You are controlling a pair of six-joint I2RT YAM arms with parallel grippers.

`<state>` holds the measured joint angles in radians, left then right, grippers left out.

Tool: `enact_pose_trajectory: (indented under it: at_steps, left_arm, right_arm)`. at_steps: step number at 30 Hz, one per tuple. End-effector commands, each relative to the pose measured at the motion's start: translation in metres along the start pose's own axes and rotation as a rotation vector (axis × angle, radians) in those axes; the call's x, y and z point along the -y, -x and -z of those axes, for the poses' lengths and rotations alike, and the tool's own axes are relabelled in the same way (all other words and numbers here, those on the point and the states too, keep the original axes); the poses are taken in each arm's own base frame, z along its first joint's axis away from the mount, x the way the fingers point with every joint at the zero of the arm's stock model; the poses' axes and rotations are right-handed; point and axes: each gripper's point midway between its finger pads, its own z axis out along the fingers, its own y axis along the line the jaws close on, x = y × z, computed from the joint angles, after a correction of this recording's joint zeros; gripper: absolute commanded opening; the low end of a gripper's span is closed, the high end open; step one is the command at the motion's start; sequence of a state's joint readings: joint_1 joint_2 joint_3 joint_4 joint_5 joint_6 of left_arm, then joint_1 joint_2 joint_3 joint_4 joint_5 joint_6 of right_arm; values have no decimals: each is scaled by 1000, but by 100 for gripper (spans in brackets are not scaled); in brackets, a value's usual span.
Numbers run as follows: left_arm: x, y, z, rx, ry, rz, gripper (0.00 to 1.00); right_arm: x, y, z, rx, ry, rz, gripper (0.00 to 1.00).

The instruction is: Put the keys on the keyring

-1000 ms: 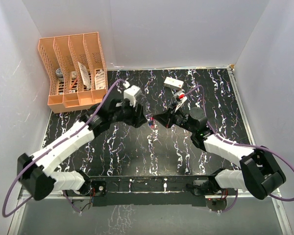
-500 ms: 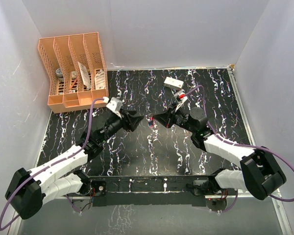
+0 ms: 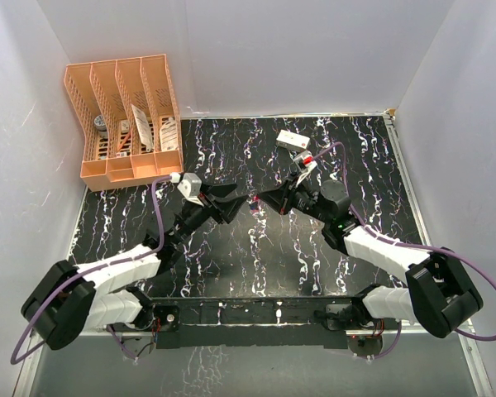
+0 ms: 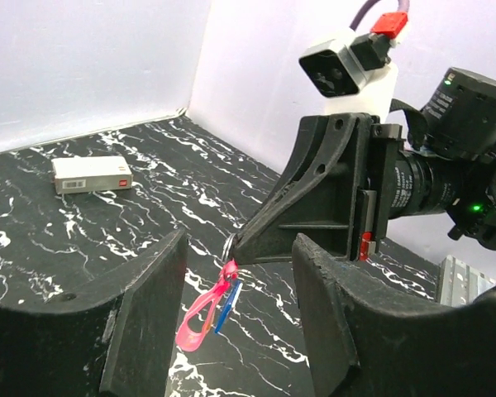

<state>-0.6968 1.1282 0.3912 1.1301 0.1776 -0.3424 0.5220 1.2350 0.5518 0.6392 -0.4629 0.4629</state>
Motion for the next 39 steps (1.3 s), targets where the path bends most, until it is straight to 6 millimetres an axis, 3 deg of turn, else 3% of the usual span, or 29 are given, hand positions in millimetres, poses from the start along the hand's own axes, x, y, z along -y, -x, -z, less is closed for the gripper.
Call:
enact_pose_trajectory:
  at_steps: [1, 8, 25, 39]
  left_arm:
    - [25, 19, -3, 103, -148, -30, 51]
    - [30, 7, -8, 96, -205, -8, 36]
    - [28, -6, -8, 147, -234, 15, 37]
    - [22, 11, -10, 222, -195, -12, 35]
  right_arm:
    - [-19, 44, -5, 111, 57, 50, 0]
    - [-22, 48, -5, 121, 65, 49, 0]
    - [-29, 54, -5, 131, 90, 43, 0]
    - [-29, 52, -3, 131, 90, 41, 0]
